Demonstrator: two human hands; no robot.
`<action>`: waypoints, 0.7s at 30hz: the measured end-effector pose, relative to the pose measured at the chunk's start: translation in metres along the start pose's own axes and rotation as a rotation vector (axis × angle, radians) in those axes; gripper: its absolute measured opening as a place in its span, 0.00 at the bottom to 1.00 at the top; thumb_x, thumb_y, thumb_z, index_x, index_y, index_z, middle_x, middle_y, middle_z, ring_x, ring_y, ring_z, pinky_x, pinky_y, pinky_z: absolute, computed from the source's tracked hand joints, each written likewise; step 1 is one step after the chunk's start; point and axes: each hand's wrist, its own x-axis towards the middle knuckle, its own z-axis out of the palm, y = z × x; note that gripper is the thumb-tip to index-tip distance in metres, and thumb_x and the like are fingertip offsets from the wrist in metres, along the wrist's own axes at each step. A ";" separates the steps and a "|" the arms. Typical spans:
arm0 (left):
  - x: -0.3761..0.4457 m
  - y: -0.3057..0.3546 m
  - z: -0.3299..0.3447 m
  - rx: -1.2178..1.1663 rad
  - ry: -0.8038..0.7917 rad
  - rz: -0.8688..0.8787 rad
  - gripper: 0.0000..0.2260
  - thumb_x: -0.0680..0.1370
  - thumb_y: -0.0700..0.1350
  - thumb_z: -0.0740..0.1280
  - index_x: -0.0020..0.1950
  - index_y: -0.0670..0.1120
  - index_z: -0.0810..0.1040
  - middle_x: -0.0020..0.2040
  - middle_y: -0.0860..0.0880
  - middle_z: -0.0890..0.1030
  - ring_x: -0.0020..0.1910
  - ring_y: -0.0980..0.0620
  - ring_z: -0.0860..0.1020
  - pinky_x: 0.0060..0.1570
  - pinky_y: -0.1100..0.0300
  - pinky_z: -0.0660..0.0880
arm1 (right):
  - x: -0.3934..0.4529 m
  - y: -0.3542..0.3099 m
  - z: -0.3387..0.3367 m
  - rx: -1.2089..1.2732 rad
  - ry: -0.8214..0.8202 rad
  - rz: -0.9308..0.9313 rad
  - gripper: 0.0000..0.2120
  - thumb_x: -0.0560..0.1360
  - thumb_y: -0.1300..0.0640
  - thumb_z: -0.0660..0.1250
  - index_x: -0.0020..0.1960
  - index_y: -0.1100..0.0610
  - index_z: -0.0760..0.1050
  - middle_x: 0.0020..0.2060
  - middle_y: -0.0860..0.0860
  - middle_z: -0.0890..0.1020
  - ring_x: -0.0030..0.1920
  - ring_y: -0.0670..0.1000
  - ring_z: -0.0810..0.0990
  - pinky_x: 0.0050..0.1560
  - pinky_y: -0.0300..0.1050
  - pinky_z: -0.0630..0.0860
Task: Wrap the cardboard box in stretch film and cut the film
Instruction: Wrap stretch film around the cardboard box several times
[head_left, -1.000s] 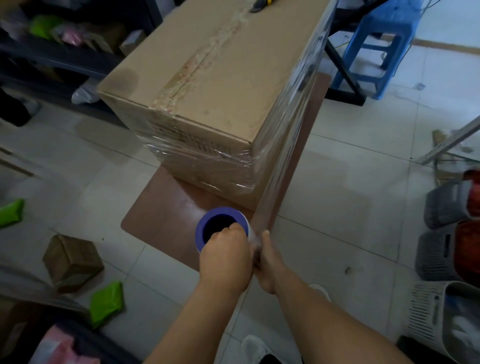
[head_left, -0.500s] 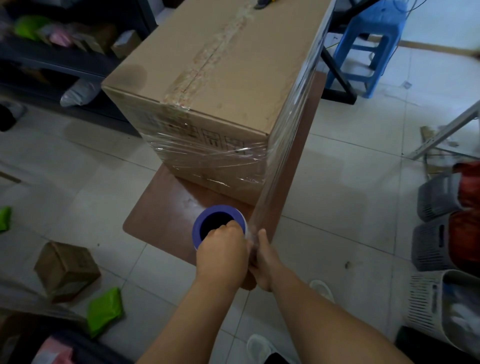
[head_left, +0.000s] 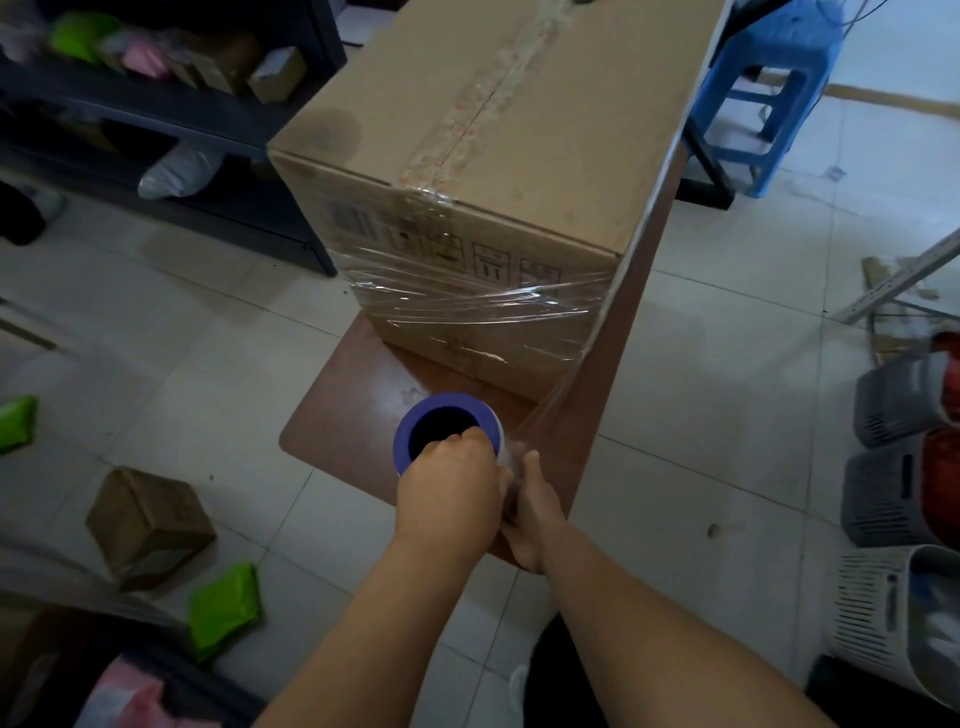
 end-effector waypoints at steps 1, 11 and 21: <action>0.001 -0.004 -0.002 0.000 0.000 0.005 0.09 0.79 0.48 0.63 0.55 0.45 0.72 0.47 0.48 0.79 0.44 0.51 0.79 0.40 0.59 0.78 | 0.000 0.000 0.004 0.026 -0.018 0.008 0.36 0.79 0.34 0.44 0.64 0.59 0.76 0.55 0.60 0.83 0.52 0.58 0.83 0.50 0.54 0.80; 0.039 -0.054 -0.032 0.044 -0.030 0.094 0.11 0.78 0.50 0.63 0.55 0.44 0.72 0.48 0.46 0.79 0.45 0.48 0.77 0.39 0.58 0.73 | 0.016 0.004 0.066 0.427 0.012 0.033 0.30 0.82 0.40 0.47 0.71 0.61 0.67 0.66 0.59 0.75 0.64 0.57 0.75 0.69 0.53 0.70; 0.072 -0.080 -0.049 0.142 -0.101 0.266 0.10 0.77 0.49 0.63 0.54 0.45 0.73 0.47 0.47 0.79 0.41 0.51 0.76 0.36 0.61 0.70 | 0.031 0.006 0.102 0.693 0.141 0.057 0.26 0.81 0.41 0.50 0.55 0.61 0.75 0.32 0.54 0.73 0.33 0.50 0.72 0.39 0.42 0.74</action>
